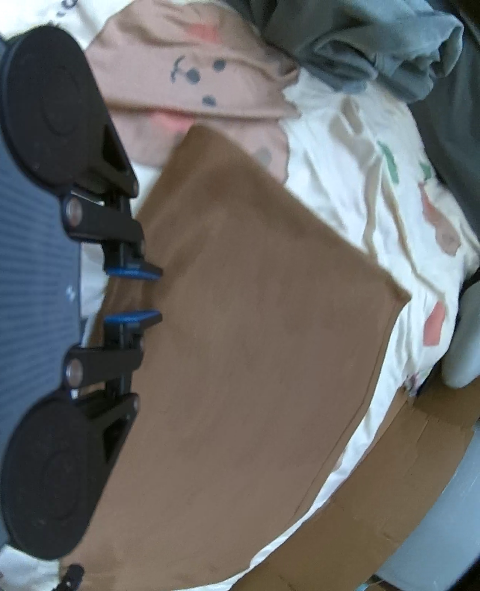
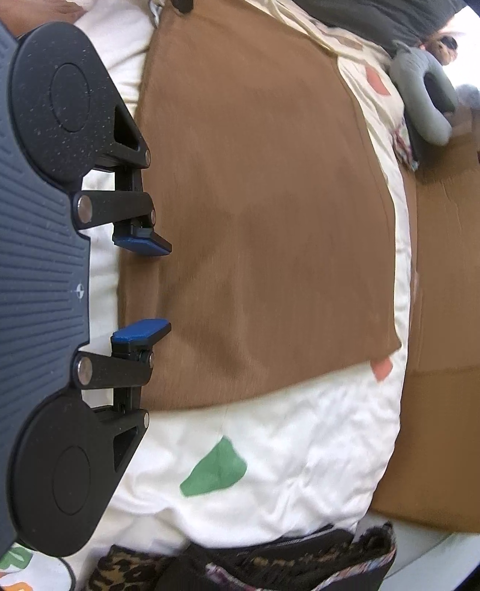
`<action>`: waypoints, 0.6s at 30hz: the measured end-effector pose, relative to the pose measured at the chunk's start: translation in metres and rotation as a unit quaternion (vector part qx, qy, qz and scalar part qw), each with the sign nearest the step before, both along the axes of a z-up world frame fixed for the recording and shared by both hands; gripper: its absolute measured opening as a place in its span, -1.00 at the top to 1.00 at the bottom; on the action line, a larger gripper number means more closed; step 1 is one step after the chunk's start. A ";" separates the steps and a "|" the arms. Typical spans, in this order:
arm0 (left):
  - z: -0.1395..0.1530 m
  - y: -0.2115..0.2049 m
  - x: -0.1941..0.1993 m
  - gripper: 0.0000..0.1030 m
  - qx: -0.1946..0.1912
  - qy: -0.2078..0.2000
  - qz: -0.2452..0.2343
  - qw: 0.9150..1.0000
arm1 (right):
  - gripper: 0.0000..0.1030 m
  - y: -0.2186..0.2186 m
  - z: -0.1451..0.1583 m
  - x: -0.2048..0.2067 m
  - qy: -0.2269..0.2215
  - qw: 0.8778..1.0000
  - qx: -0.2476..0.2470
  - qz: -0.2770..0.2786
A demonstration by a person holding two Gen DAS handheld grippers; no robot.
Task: Fold clothes
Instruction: 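Move both open tools to a corner of the folded shirt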
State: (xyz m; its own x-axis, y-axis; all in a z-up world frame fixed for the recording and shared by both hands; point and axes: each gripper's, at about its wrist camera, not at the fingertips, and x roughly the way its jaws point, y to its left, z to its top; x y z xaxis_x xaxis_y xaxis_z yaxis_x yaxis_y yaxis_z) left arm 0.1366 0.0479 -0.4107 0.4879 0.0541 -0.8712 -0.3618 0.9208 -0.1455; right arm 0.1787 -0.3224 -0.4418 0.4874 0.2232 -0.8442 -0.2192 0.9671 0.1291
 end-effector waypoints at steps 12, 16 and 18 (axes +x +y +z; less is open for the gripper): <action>0.002 0.056 -0.024 0.62 0.025 -0.002 0.021 0.999 | 0.12 -0.015 -0.003 -0.004 0.000 0.999 0.007 -0.042; 0.001 0.066 -0.025 0.62 0.030 -0.004 0.036 0.999 | 0.12 -0.019 -0.002 -0.005 0.000 0.999 0.005 -0.051; 0.001 0.073 -0.026 0.63 0.027 -0.001 0.049 0.998 | 0.12 -0.023 -0.001 -0.006 0.004 0.998 0.010 -0.063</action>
